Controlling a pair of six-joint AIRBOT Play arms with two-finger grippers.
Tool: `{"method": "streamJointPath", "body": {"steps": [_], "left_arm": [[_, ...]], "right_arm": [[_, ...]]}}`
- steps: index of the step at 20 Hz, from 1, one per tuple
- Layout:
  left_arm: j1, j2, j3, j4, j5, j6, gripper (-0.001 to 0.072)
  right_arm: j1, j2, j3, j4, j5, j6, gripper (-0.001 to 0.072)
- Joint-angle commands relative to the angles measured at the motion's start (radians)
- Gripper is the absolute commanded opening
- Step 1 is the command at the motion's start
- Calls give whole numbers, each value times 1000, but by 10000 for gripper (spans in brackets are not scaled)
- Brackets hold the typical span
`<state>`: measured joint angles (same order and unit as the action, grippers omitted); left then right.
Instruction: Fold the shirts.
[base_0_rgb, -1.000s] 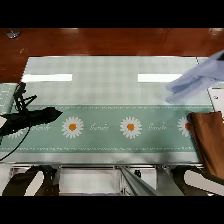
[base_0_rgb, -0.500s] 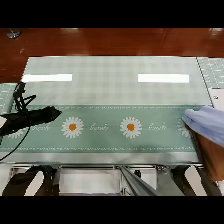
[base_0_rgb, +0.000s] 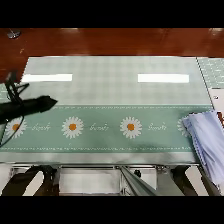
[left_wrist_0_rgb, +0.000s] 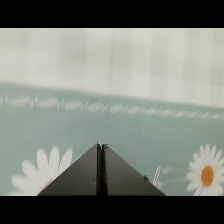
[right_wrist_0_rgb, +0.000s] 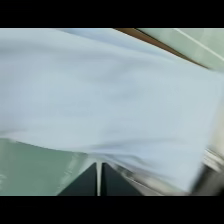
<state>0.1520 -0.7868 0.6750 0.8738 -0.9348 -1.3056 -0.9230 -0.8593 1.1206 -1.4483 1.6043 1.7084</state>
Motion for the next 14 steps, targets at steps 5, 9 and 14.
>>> {"method": "streamJointPath", "body": {"steps": [5,9,14], "left_arm": [[-241,-314,692,37,-70,-10,25],[-405,-389,655,362,-99,-201,26],[-337,-447,421,368,-49,-227,26]], "right_arm": [[689,-208,253,452,-541,-170,23],[1138,-387,222,-37,-532,-93,21],[1189,-598,160,-203,-475,83,21]]}}
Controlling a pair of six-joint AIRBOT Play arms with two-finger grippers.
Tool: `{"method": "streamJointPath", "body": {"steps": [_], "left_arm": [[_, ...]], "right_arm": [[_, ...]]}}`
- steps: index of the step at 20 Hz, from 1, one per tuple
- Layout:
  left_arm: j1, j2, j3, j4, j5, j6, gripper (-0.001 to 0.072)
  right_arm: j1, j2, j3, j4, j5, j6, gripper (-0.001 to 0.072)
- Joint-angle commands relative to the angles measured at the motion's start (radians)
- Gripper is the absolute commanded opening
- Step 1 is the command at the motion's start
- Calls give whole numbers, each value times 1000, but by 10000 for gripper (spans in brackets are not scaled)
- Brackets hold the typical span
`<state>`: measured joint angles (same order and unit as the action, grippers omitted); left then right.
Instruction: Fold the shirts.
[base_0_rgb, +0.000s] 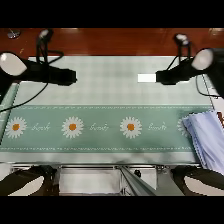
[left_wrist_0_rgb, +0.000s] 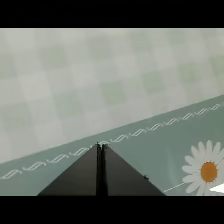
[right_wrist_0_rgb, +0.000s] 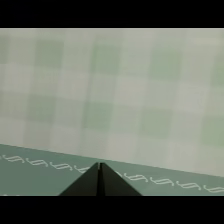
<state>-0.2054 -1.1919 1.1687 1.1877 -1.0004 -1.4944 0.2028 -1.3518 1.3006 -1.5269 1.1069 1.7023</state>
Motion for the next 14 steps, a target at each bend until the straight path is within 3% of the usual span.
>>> {"method": "streamJointPath", "body": {"steps": [1,14], "left_arm": [[42,-49,-69,51,10,-37,27],[88,-50,-68,51,5,-14,27]], "right_arm": [[61,-118,-20,-126,33,89,21],[61,-104,-20,-132,53,88,22]]}}
